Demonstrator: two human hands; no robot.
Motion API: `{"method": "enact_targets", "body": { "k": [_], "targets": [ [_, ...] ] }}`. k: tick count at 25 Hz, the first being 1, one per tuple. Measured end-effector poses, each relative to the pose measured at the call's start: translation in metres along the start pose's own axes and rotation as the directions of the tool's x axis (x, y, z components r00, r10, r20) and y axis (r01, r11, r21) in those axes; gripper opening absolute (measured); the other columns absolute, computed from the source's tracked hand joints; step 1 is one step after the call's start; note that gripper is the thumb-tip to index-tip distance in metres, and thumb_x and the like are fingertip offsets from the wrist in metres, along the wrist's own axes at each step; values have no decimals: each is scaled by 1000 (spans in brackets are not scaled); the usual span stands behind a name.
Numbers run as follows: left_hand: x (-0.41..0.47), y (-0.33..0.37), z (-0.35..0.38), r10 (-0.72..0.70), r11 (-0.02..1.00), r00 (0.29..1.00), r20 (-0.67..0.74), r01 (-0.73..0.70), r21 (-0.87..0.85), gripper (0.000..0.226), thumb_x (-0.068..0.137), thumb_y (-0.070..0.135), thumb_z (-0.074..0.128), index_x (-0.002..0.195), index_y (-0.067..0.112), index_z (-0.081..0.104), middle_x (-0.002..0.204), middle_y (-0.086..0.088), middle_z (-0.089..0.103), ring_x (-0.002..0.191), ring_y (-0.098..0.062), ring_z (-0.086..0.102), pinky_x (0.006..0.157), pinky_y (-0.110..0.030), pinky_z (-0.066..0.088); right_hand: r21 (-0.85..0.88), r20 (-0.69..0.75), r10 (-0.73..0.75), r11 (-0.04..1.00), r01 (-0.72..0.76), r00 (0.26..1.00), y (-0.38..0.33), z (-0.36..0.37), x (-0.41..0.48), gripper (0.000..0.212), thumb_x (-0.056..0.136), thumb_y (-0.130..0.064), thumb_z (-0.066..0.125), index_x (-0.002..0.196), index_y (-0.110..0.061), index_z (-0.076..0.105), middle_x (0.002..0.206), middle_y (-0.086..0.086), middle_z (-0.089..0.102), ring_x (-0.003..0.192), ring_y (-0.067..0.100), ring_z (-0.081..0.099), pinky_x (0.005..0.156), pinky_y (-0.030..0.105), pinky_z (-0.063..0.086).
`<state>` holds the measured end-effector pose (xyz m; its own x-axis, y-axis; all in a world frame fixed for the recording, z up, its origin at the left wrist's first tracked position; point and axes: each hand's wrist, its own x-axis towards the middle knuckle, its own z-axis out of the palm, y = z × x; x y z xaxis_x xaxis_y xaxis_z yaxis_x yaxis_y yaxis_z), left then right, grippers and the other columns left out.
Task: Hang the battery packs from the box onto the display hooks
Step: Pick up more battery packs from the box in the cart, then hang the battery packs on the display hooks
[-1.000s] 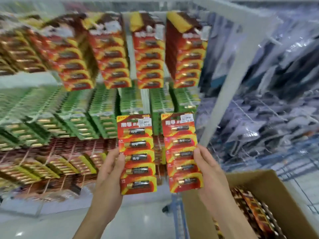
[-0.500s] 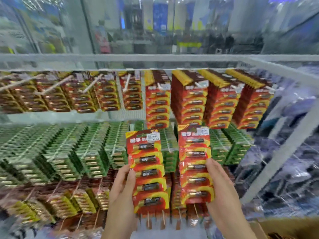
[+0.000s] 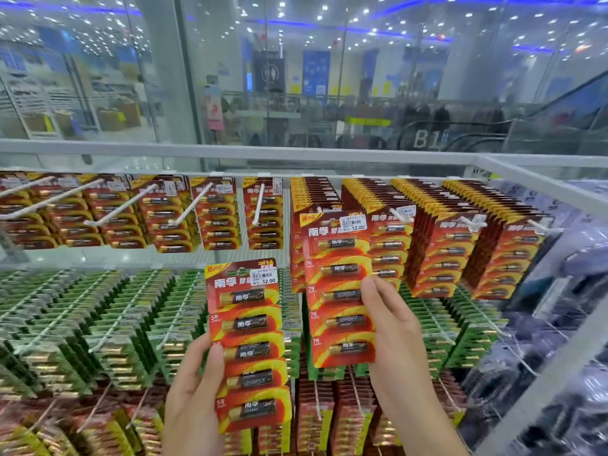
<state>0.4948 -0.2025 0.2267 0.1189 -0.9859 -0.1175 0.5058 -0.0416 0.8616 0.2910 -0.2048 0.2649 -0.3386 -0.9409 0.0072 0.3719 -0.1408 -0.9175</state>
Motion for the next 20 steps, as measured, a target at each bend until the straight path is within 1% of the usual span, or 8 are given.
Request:
{"method": "enact_targets", "body": {
  "k": [2, 5, 9, 12, 15, 16, 18, 20],
  "targets": [
    [4, 3, 3, 18, 1000, 1000, -11, -18, -7, 23, 88, 26, 60, 84, 32, 82, 93, -15, 80, 71, -31, 78, 52, -39, 63, 3, 7, -6, 1000, 6, 1000, 0, 2, 7, 35, 87, -51, 68, 117, -34, 75, 123, -5, 74, 120, 26, 68, 106, 58, 50],
    [8, 6, 6, 36, 999, 999, -11, -36, -18, 24, 88, 25, 60, 82, 32, 82, 91, -13, 80, 69, -29, 78, 51, -38, 62, 6, 2, 2, 1000, -2, 1000, 3, 1, 14, 39, 85, -53, 69, 120, -36, 73, 124, -7, 74, 120, 24, 68, 106, 57, 50],
    [12, 6, 8, 48, 999, 999, -21, -49, -12, 20, 85, 29, 62, 90, 31, 81, 99, -14, 80, 76, -32, 79, 55, -41, 64, -10, 20, 7, 1000, -7, 1000, 5, 3, 18, 28, 88, -51, 67, 112, -39, 75, 119, -8, 76, 116, 23, 70, 105, 57, 50],
    [14, 8, 10, 69, 998, 997, -21, -69, -3, 21, 85, 30, 62, 98, 29, 79, 101, -14, 79, 79, -33, 79, 56, -41, 64, -36, 42, 7, 999, -6, 999, 7, 8, 20, 25, 90, -51, 64, 110, -41, 76, 121, -7, 75, 118, 24, 68, 107, 56, 49],
    [16, 10, 11, 84, 996, 996, -20, -84, 6, 23, 85, 30, 62, 102, 26, 77, 100, -14, 80, 78, -31, 79, 55, -39, 64, 10, 35, 7, 1000, -7, 999, 11, 11, 20, 20, 88, -50, 66, 103, -42, 78, 119, -7, 75, 116, 23, 70, 104, 53, 51],
    [17, 10, 12, 86, 996, 996, -18, -86, 5, 23, 85, 31, 62, 103, 26, 77, 101, -14, 80, 79, -31, 79, 56, -39, 64, 27, 26, 7, 1000, -7, 1000, 14, 12, 20, 23, 84, -54, 70, 103, -44, 78, 123, -9, 74, 119, 22, 68, 105, 53, 50],
    [19, 10, 11, 90, 996, 995, -29, -90, 18, 25, 85, 32, 62, 105, 26, 76, 103, -13, 79, 81, -31, 79, 59, -42, 64, 47, 4, -1, 999, 1, 1000, 18, 12, 21, 41, 71, -64, 75, 109, -47, 76, 132, -12, 69, 128, 21, 62, 110, 54, 46],
    [20, 9, 11, 100, 995, 994, -37, -99, 34, 24, 84, 34, 62, 103, 29, 77, 103, -12, 79, 83, -32, 79, 64, -43, 64, 74, -9, -4, 997, 4, 1000, 21, 11, 24, 52, 63, -69, 77, 111, -49, 74, 133, -12, 69, 130, 22, 61, 111, 56, 45]
  ]
}}
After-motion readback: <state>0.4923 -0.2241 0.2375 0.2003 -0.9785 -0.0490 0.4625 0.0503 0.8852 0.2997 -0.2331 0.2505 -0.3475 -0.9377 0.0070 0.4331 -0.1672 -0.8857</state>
